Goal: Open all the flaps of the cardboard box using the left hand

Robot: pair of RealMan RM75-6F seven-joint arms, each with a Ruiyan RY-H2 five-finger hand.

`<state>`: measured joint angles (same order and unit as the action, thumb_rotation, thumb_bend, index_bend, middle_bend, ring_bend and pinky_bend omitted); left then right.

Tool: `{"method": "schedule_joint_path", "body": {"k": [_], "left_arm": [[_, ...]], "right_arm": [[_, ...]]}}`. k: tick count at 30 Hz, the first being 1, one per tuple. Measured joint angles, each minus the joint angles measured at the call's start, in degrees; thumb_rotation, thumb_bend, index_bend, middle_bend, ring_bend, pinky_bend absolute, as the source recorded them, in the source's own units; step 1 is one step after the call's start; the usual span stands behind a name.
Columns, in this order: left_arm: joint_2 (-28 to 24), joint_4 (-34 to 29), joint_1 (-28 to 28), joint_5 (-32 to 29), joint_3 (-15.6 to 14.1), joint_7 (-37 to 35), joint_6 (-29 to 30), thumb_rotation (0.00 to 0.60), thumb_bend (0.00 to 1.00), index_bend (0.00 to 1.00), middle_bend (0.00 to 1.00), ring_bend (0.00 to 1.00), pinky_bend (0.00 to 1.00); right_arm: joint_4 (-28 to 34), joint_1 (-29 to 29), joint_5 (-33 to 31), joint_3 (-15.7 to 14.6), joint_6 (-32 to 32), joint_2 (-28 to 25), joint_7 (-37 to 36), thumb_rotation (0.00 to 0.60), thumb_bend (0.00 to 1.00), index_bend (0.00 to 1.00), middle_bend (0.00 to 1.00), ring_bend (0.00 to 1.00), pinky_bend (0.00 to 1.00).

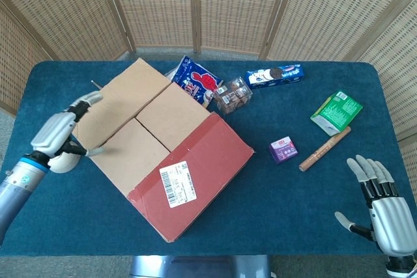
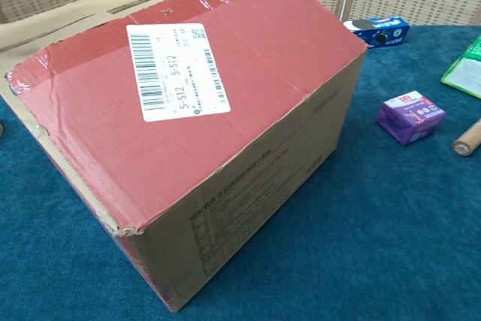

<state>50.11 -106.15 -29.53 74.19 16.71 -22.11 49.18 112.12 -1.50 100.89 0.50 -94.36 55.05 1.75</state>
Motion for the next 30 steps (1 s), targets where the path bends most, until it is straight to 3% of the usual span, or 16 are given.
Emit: {"method": "schedule_joint_path", "body": {"k": [4, 8, 14, 17, 23, 27, 30], "left_arm": [[-1.5, -2.0, -2.3, -0.4, 0.6, -6.6, -4.6, 0.600, 0.00, 0.08, 0.06, 0.15, 0.28], [-1.4, -3.7, -4.0, 0.0, 1.6, -14.2, -7.0, 0.600, 0.00, 0.09, 0.11, 0.19, 0.39], [-0.7, -5.8, -7.3, 1.8, 2.7, -20.5, -10.1, 0.600, 0.00, 0.09, 0.12, 0.21, 0.39], [-0.5, -5.8, -8.1, 1.5, 2.5, -17.4, -10.3, 0.600, 0.00, 0.09, 0.13, 0.21, 0.39], [0.2, -5.8, -9.5, -1.6, 1.3, -4.0, -8.7, 0.600, 0.00, 0.08, 0.09, 0.14, 0.36], [1.9, -5.6, -10.4, -4.7, 0.1, 6.5, -5.9, 0.600, 0.00, 0.02, 0.00, 0.01, 0.23], [4.5, -5.4, -11.1, -6.9, -0.8, 13.9, -2.6, 0.600, 0.00, 0.00, 0.00, 0.00, 0.11]], "right_arm": [[0.0, 0.0, -0.1, 0.0, 0.1, 0.1, 0.0, 0.600, 0.14, 0.00, 0.00, 0.00, 0.04], [-0.1, 0.1, -0.2, 0.1, 0.1, 0.1, 0.0, 0.600, 0.14, 0.00, 0.00, 0.00, 0.04], [-0.1, 0.2, -0.5, 0.2, 0.1, -0.1, -0.6, 0.600, 0.14, 0.00, 0.00, 0.00, 0.04], [-0.2, 0.1, -0.7, 0.2, 0.0, -0.2, -1.1, 0.600, 0.14, 0.00, 0.00, 0.00, 0.04], [-0.3, 0.2, -0.9, 0.3, 0.0, -0.5, -2.0, 0.600, 0.14, 0.00, 0.00, 0.00, 0.04], [-0.3, 0.3, -0.7, 0.2, 0.1, -0.6, -2.0, 0.600, 0.14, 0.00, 0.00, 0.00, 0.04], [-0.3, 0.2, -0.5, 0.2, 0.0, -0.6, -1.8, 0.600, 0.14, 0.00, 0.00, 0.00, 0.04]]}}
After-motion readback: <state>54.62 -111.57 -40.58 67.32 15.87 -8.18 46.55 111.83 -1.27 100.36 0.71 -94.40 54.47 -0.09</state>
